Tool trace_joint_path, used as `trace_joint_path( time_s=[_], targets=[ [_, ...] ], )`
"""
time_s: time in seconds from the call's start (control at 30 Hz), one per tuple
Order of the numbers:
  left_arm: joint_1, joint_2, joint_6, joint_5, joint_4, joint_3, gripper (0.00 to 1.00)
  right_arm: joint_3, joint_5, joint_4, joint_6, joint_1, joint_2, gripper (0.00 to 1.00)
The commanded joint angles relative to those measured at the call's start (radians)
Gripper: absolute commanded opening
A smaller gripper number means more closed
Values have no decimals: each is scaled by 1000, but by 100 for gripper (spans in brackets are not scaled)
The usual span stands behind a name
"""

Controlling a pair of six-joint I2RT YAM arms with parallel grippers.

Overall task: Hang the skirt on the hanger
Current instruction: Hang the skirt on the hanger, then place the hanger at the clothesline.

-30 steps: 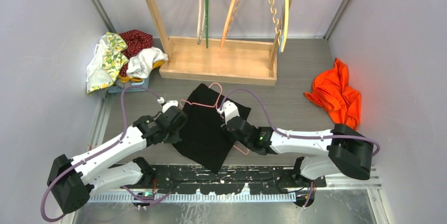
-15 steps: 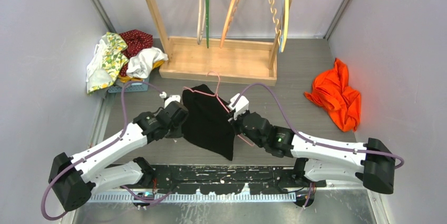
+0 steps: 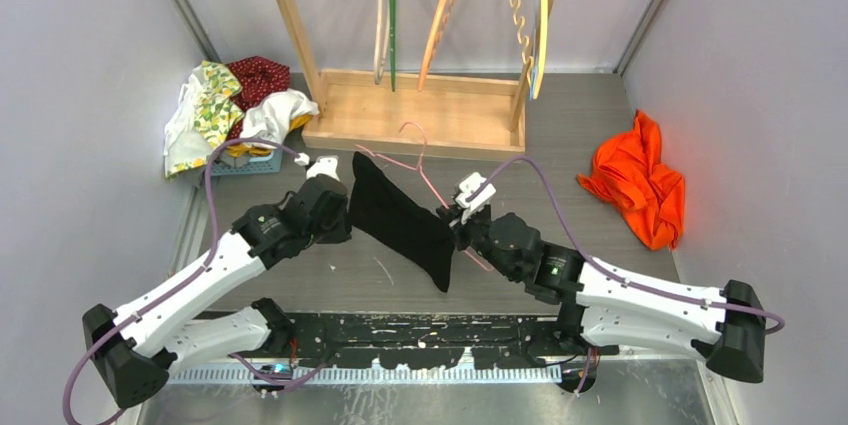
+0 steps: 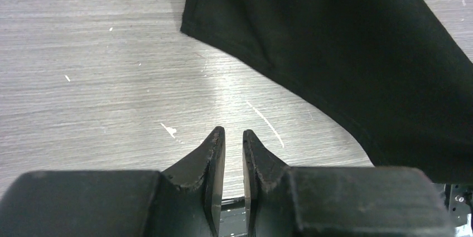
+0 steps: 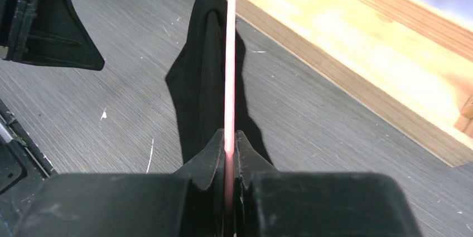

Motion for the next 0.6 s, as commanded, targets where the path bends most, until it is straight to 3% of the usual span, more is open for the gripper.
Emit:
trace_joint_path(
  time_s=[0.0,0.27,0.57],
  targets=[
    [6,7,18,-18,34,50,19,71,13,16,-39,-2,-87,1],
    [6,-37,0,-56,17,40,19,303,-13,-146,-37,0,-38,1],
    [6,-104,-20,-56,-2,7,20,700,-1,-263,-19,15,225,1]
  ],
)
